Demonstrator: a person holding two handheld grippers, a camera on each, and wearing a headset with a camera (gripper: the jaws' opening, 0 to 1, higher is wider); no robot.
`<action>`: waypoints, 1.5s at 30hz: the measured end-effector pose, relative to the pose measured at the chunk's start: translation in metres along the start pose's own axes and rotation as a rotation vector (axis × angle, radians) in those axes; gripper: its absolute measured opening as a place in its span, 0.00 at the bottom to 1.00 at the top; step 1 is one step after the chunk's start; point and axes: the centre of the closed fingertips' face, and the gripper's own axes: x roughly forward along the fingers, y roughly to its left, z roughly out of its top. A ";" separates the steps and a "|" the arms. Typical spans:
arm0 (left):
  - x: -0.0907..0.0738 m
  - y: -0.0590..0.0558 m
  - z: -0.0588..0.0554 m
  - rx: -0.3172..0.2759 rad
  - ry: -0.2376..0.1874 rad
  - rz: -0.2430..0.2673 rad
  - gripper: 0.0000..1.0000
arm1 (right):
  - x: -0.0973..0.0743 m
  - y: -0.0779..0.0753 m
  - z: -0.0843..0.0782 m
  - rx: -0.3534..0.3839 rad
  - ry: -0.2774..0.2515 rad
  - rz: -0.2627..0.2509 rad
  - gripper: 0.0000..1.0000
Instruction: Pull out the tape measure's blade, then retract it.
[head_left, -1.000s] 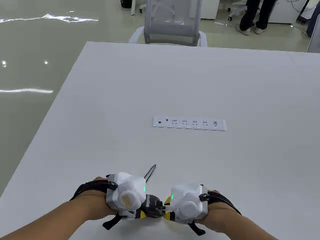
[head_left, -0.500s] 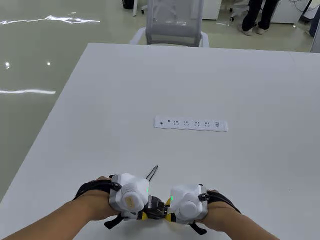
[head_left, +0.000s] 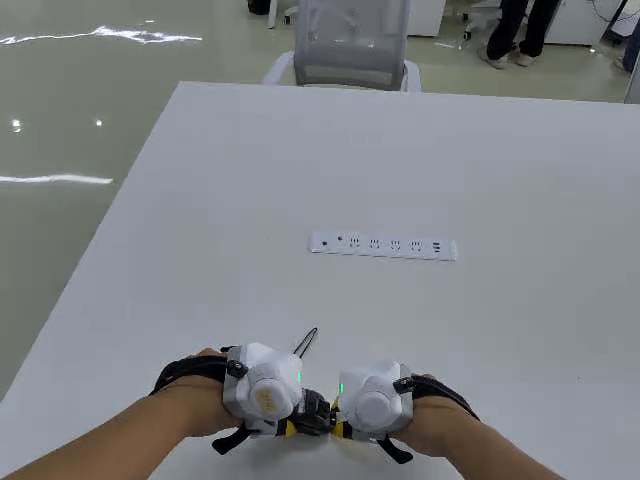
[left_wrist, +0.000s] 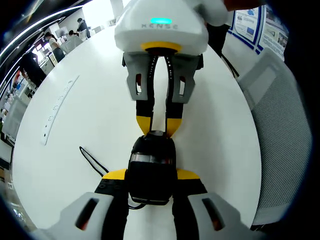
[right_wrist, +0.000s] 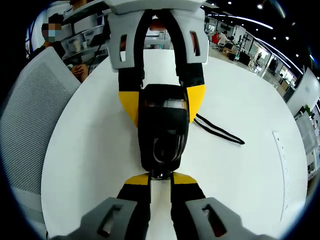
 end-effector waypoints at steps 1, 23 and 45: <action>0.000 0.000 0.000 0.000 0.003 0.000 0.29 | 0.000 0.000 0.000 0.000 0.000 0.000 0.12; -0.001 0.000 0.000 -0.002 -0.001 0.000 0.29 | -0.003 0.000 -0.011 -0.046 0.052 0.000 0.11; -0.002 -0.002 0.001 0.008 0.001 -0.004 0.30 | -0.005 0.002 0.002 0.034 -0.013 -0.006 0.15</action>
